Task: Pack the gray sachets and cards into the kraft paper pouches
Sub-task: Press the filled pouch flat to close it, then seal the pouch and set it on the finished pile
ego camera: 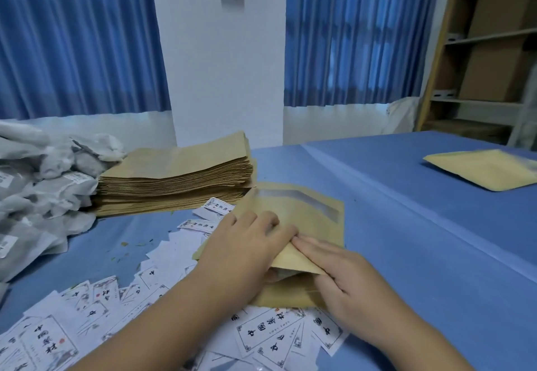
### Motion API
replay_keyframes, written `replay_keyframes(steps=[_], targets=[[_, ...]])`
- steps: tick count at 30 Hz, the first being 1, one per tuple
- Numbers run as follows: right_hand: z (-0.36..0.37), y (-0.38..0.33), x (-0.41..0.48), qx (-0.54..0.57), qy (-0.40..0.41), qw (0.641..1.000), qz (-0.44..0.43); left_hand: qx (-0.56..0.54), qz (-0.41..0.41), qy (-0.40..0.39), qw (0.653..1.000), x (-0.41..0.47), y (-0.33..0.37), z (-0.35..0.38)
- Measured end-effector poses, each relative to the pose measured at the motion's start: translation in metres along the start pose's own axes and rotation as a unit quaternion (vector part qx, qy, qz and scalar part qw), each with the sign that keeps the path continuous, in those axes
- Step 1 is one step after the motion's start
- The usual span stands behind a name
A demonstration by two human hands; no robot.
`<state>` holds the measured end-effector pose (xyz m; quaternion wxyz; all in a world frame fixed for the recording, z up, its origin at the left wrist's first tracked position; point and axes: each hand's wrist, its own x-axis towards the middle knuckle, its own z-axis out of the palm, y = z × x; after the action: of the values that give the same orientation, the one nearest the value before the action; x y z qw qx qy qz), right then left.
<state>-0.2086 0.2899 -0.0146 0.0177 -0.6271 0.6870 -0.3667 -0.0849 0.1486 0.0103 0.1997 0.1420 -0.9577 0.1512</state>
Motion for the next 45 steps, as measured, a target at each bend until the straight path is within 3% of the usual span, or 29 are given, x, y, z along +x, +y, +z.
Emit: replay_keyframes(steps=[6, 9, 12, 16, 23, 30, 36, 41, 45], targets=[[0.000, 0.003, -0.001, -0.022, -0.025, 0.999, -0.005, 0.081, 0.035, 0.037, 0.995, 0.001, 0.002, 0.009], [0.002, 0.004, -0.001, -0.089, -0.041, 0.995, -0.002, 0.084, 0.076, 0.037, 0.993, 0.000, -0.002, 0.015], [0.002, 0.007, -0.003, -0.137, -0.058, 0.989, -0.017, 0.029, 0.103, -0.007, 0.994, -0.004, -0.011, 0.021], [0.005, 0.013, -0.009, -0.162, -0.093, 0.982, -0.007, -0.081, 0.053, -0.097, 0.991, -0.010, -0.027, 0.020], [0.012, 0.016, -0.012, -0.208, -0.144, 0.968, -0.003, -0.236, 0.060, -0.245, 0.938, -0.037, -0.030, 0.025], [0.010, 0.009, -0.012, -0.199, -0.143, 0.969, 0.015, -0.197, 0.073, -0.262, 0.942, -0.045, -0.021, 0.030], [0.004, -0.001, -0.016, -0.241, -0.105, 0.965, -0.015, -0.294, 0.058, -0.273, 0.914, -0.044, -0.027, 0.032], [0.012, -0.012, -0.016, -0.307, 0.025, 0.950, -0.056, -0.387, 0.038, -0.226, 0.893, -0.048, -0.040, 0.031], [0.014, -0.009, -0.016, -0.303, 0.094, 0.947, -0.046, -0.351, 0.006, -0.125, 0.928, -0.052, -0.042, 0.023]])
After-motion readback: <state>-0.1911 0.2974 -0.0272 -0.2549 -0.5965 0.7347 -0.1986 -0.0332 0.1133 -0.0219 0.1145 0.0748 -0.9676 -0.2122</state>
